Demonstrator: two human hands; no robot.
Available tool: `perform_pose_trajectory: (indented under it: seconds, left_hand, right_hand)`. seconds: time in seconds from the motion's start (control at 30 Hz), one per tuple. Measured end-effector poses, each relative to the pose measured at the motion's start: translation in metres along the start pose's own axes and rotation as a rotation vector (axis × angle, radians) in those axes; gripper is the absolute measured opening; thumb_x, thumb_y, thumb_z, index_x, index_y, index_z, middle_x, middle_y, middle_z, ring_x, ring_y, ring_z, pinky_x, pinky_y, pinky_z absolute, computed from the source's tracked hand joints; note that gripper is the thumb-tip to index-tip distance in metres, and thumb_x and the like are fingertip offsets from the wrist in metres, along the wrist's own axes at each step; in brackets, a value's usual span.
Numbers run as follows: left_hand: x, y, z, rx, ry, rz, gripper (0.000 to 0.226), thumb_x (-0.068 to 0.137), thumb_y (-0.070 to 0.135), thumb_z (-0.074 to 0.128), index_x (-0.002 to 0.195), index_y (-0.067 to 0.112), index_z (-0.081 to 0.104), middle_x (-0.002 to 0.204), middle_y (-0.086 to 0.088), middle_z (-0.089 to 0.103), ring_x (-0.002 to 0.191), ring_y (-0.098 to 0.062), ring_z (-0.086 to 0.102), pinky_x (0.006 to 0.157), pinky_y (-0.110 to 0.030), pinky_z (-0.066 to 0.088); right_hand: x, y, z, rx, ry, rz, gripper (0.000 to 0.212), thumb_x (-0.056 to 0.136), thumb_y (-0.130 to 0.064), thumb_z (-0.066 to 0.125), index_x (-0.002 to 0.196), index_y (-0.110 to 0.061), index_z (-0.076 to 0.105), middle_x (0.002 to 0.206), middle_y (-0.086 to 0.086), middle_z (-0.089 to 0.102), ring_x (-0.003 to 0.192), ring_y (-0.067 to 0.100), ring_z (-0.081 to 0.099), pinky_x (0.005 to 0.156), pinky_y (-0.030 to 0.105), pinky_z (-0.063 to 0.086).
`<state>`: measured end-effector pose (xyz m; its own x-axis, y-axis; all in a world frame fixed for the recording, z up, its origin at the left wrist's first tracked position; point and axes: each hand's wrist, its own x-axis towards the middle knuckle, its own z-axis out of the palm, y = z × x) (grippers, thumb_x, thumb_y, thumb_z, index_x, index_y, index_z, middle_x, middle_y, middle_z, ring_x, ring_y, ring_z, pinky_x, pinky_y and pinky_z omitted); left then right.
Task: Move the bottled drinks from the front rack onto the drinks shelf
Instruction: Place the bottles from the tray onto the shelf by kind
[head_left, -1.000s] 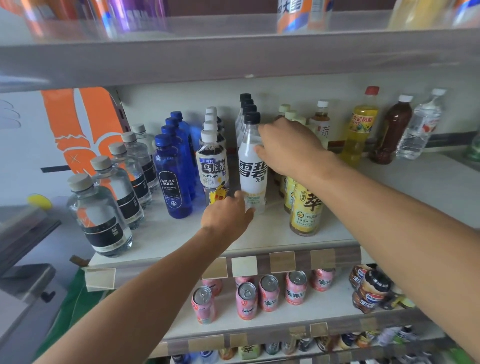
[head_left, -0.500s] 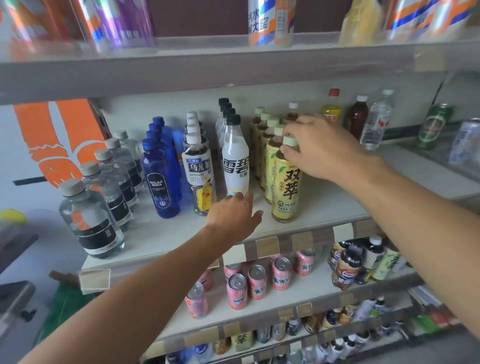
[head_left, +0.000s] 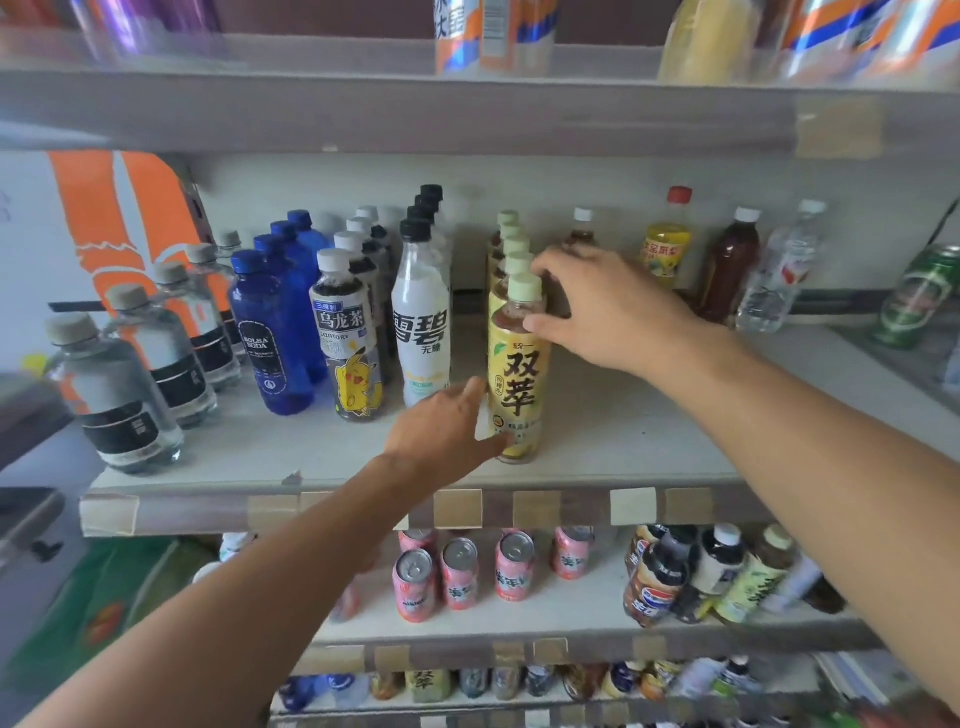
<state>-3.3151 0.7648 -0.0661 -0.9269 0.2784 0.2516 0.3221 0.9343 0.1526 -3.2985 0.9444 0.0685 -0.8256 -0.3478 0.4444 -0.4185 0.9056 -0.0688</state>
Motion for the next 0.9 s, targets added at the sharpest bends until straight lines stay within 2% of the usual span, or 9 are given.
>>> perform_pose_trajectory:
  seconds: [0.13,0.27,0.37,0.6,0.77,0.9]
  left_hand:
    - [0.001,0.001,-0.002,0.025,-0.003,-0.001,0.057,0.090,0.061,0.055,0.125,0.020,0.039,0.122,-0.005,0.062,0.101,-0.023,0.062,0.069,-0.032,0.045]
    - [0.000,0.006,0.004,0.039,0.029,-0.016,0.054,0.090,0.063,0.054,0.122,0.022,0.039,0.120,-0.003,0.063,0.099,-0.023,0.063,0.072,-0.035,0.051]
    - [0.002,0.010,0.008,0.038,0.050,-0.018,0.051,0.090,0.061,0.053,0.119,0.022,0.040,0.118,0.000,0.064,0.098,-0.022,0.063,0.067,-0.034,0.048]
    - [0.004,0.008,0.010,0.065,0.053,-0.001,0.053,0.090,0.063,0.053,0.121,0.022,0.039,0.120,-0.001,0.064,0.100,-0.022,0.063,0.068,-0.034,0.047]
    - [0.003,0.009,0.009,0.007,0.058,-0.028,0.051,0.089,0.060,0.056,0.120,0.022,0.042,0.119,0.003,0.064,0.099,-0.020,0.063,0.067,-0.032,0.047]
    - [0.002,0.007,0.008,-0.079,0.077,-0.029,0.047,0.088,0.057,0.060,0.116,0.021,0.047,0.116,0.007,0.065,0.100,-0.016,0.063,0.073,-0.034,0.052]
  right_hand:
    - [0.000,0.004,0.004,0.017,0.002,-0.037,0.044,0.092,-0.037,0.064,0.130,-0.016,0.052,0.127,0.003,0.061,0.108,0.024,0.060,0.080,0.031,0.046]
    - [-0.001,0.007,0.006,0.079,-0.017,-0.025,0.043,0.092,-0.033,0.066,0.129,-0.016,0.053,0.120,0.004,0.064,0.104,0.023,0.062,0.082,0.031,0.048]
    - [0.000,0.011,0.008,0.117,-0.020,-0.013,0.041,0.090,-0.030,0.068,0.126,-0.016,0.055,0.117,0.003,0.065,0.101,0.021,0.062,0.081,0.031,0.049]
    - [-0.002,0.014,0.014,0.163,-0.015,0.003,0.047,0.092,-0.030,0.067,0.134,-0.017,0.051,0.123,0.003,0.064,0.105,0.021,0.062,0.087,0.035,0.051]
    - [-0.002,0.013,0.018,0.278,0.016,0.055,0.046,0.089,-0.027,0.071,0.131,-0.020,0.054,0.111,-0.003,0.066,0.093,0.012,0.060,0.088,0.035,0.052]
    - [0.001,0.006,0.021,0.306,0.023,0.042,0.052,0.088,-0.027,0.072,0.135,-0.021,0.052,0.101,-0.010,0.062,0.093,0.012,0.062,0.090,0.038,0.052]
